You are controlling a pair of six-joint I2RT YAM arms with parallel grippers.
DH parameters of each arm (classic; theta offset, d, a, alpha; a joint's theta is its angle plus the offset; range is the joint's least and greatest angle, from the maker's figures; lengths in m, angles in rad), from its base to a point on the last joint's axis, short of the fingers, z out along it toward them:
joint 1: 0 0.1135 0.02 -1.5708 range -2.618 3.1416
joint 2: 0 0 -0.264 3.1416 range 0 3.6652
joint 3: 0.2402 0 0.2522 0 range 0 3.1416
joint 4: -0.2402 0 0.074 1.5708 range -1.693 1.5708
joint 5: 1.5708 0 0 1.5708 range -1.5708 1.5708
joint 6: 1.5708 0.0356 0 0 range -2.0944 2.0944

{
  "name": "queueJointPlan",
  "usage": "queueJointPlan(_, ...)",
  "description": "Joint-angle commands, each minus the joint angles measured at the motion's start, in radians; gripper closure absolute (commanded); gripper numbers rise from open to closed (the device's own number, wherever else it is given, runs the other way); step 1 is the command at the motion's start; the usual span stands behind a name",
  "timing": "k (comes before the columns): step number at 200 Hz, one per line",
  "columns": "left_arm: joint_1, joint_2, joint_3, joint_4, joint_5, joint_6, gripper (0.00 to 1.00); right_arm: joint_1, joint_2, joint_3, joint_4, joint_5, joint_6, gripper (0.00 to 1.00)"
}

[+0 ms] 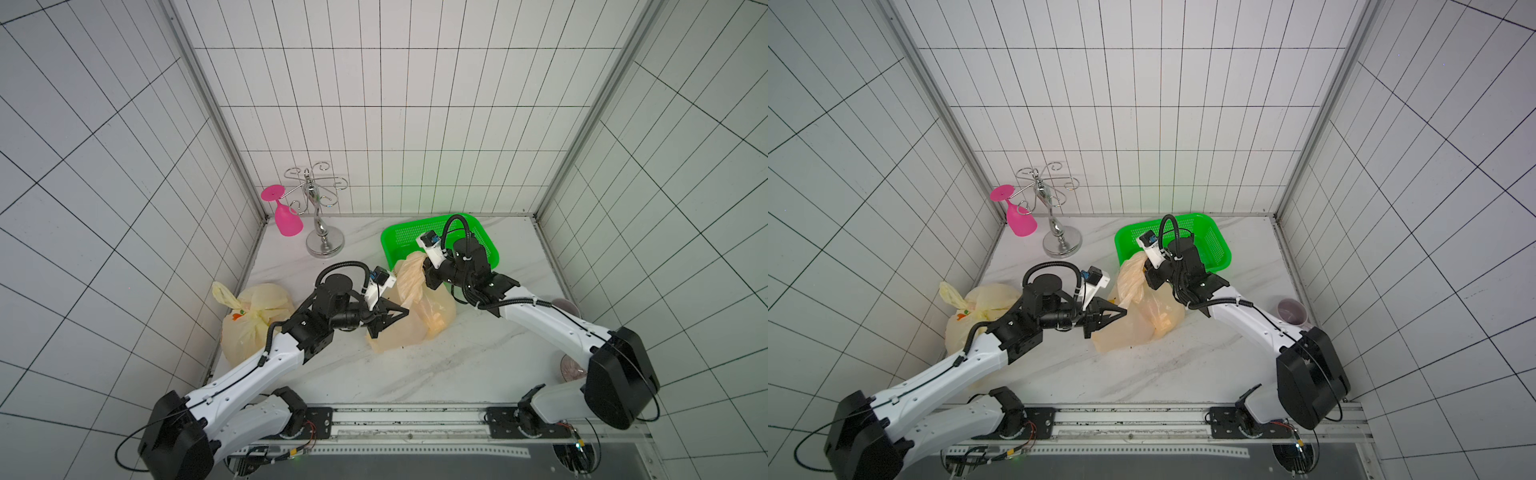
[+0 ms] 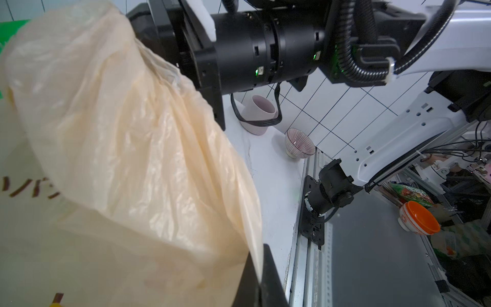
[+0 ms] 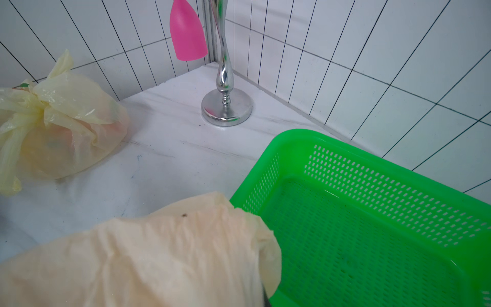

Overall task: Place the peach into a plastic bag & tie a knot
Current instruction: Cross the plastic bag at the center of the board.

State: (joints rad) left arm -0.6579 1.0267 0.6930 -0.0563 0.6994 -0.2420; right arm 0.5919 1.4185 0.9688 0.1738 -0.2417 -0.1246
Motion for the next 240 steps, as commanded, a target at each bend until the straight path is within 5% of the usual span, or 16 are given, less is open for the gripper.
queueJointPlan(1, -0.008, -0.036, 0.015, -0.008, 0.029, -0.01, 0.97, -0.001, -0.034, -0.127, 0.289, -0.036, -0.005, 1.0)
queueJointPlan(26, 0.005, -0.098, 0.084, -0.174, -0.063, 0.035, 0.62, -0.002, -0.034, -0.217, 0.457, -0.125, -0.096, 1.0)
queueJointPlan(65, 0.156, -0.163, 0.166, -0.152, -0.087, -0.015, 0.34, -0.006, -0.085, -0.24, 0.402, -0.212, -0.202, 1.0)
queueJointPlan(131, 0.201, 0.097, 0.138, -0.035, -0.048, 0.081, 0.21, -0.007, -0.171, -0.229, 0.332, -0.307, -0.194, 1.0)
queueJointPlan(165, 0.176, 0.157, 0.045, 0.155, -0.08, 0.037, 0.29, -0.007, -0.157, -0.222, 0.362, -0.337, -0.167, 1.0)
queueJointPlan(182, 0.135, 0.198, 0.036, 0.247, -0.054, -0.023, 0.44, -0.007, -0.132, -0.221, 0.409, -0.327, -0.15, 1.0)
queueJointPlan(210, 0.089, 0.244, 0.01, 0.343, -0.023, -0.104, 0.85, -0.007, -0.098, -0.253, 0.611, -0.244, -0.069, 0.91)
queueJointPlan(240, 0.047, 0.29, -0.032, 0.447, -0.003, -0.16, 0.95, -0.007, -0.064, -0.225, 0.685, -0.257, -0.03, 0.84)
